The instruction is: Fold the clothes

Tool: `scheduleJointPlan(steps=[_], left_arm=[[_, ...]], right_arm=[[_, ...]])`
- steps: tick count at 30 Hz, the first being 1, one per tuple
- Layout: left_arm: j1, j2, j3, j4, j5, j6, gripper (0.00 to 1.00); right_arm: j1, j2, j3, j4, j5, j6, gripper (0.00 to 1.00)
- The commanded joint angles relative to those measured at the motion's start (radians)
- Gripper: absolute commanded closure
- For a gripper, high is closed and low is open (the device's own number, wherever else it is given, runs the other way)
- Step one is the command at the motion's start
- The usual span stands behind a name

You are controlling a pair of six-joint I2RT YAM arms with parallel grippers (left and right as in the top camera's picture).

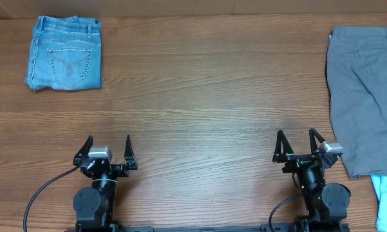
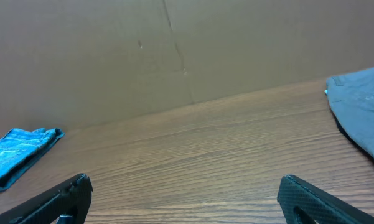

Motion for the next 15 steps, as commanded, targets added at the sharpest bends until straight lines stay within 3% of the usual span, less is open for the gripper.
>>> scheduleJointPlan(steps=[1,9,15], left_arm=[[0.006,-0.011,-0.003,-0.002,-0.01,0.022,0.0],[0.006,-0.011,-0.003,-0.002,-0.01,0.022,0.0],[0.006,-0.011,-0.003,-0.002,-0.01,0.022,0.0]], right_arm=[[0.006,-0.007,-0.01,0.005,0.009,-0.003,0.0],[0.006,-0.007,-0.01,0.009,-0.024,0.011,0.0],[0.006,-0.007,-0.01,0.021,-0.17,0.172,0.0]])
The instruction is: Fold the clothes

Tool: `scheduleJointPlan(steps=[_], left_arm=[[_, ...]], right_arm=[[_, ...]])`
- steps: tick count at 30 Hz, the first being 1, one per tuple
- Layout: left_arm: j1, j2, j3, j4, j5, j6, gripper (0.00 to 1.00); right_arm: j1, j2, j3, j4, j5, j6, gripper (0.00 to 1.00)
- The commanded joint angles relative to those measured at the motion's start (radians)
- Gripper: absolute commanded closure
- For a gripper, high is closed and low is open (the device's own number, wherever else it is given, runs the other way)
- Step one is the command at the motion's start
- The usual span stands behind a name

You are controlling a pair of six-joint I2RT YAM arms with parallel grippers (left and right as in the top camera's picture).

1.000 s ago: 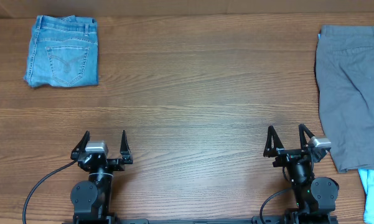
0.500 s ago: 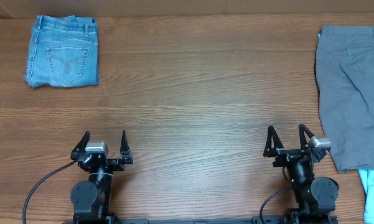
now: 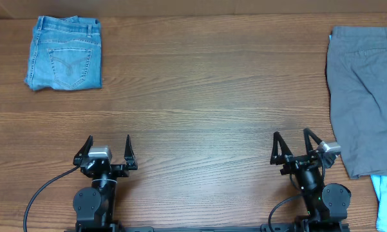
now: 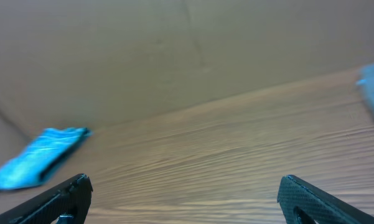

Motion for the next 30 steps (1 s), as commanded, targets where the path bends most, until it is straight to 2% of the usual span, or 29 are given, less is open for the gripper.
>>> scheduleJointPlan(steps=[1,9,13,19,24,27,30], left_arm=[[0.006,-0.011,-0.003,-0.002,-0.01,0.022,0.0],[0.006,-0.011,-0.003,-0.002,-0.01,0.022,0.0],[0.006,-0.011,-0.003,-0.002,-0.01,0.022,0.0],[0.006,-0.011,-0.003,-0.002,-0.01,0.022,0.0],[0.006,-0.011,-0.003,-0.002,-0.01,0.022,0.0],[0.006,-0.011,-0.003,-0.002,-0.01,0.022,0.0],[0.006,-0.011,-0.003,-0.002,-0.01,0.022,0.0]], right_arm=[[0.006,-0.007,-0.01,0.011,-0.081,0.108,0.0],[0.006,-0.007,-0.01,0.011,-0.086,0.448,0.0],[0.006,-0.007,-0.01,0.027,-0.108,0.521,0.0],[0.006,-0.007,0.014,0.108,-0.174,0.367,0.0],[0.003,0.028,0.175,0.048,-0.064,0.24,0.0],[0.003,0.117,0.298,-0.036,0.028,0.143,0.0],[0.003,0.283,0.434,-0.102,0.14,0.064,0.0]])
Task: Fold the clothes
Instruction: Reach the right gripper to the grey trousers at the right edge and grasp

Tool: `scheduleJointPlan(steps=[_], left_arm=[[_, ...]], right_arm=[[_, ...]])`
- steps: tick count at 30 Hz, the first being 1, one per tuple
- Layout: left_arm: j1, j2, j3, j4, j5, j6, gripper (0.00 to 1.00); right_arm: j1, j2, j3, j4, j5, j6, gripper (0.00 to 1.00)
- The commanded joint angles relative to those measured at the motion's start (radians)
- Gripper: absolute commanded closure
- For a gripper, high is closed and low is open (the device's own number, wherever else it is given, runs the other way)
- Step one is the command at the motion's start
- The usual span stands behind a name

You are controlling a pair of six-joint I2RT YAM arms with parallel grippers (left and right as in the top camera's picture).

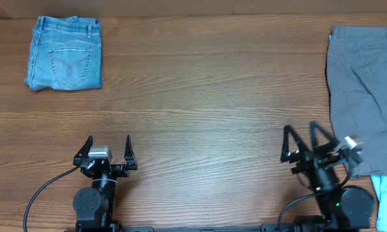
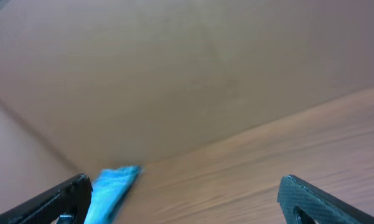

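Observation:
Grey shorts (image 1: pixel 364 96) lie spread flat at the right edge of the wooden table (image 1: pixel 206 96). A folded pair of blue jeans (image 1: pixel 64 53) lies at the far left corner, and shows as a blurred blue shape (image 2: pixel 112 190) in the right wrist view. My right gripper (image 1: pixel 304 140) is open near the front right, just left of the shorts' lower hem, holding nothing. My left gripper (image 1: pixel 107 146) is open at the front left, also with nothing in it.
A light blue cloth pokes in at the bottom right corner below the shorts. A brown wall (image 2: pixel 174 68) rises behind the table's far edge. Both arm bases stand at the front edge.
My right gripper has shifted right, closer to the grey shorts, and its camera has swung so the jeans appear further right and the view is blurred. The left arm has not moved.
Both grippers rested open at the front edge, the jeans folded far left and the shorts flat at the right. The right gripper then turned slightly left. Now it sits further right, beside the shorts' hem, still open.

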Motion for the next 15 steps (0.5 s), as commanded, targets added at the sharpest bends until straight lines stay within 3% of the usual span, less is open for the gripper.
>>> scheduleJointPlan(steps=[1,7,15], left_arm=[[0.006,-0.011,-0.003,-0.001,-0.01,0.022,0.0],[0.006,-0.011,-0.003,-0.001,-0.01,0.022,0.0],[0.006,-0.011,-0.003,-0.001,-0.009,0.022,0.0]], right_arm=[[0.003,0.187,0.156,-0.04,0.171,-0.149,0.0],[-0.019,0.712,0.532,-0.195,0.247,-0.252,0.0],[-0.129,1.513,1.312,-0.705,0.247,-0.318,0.0]])
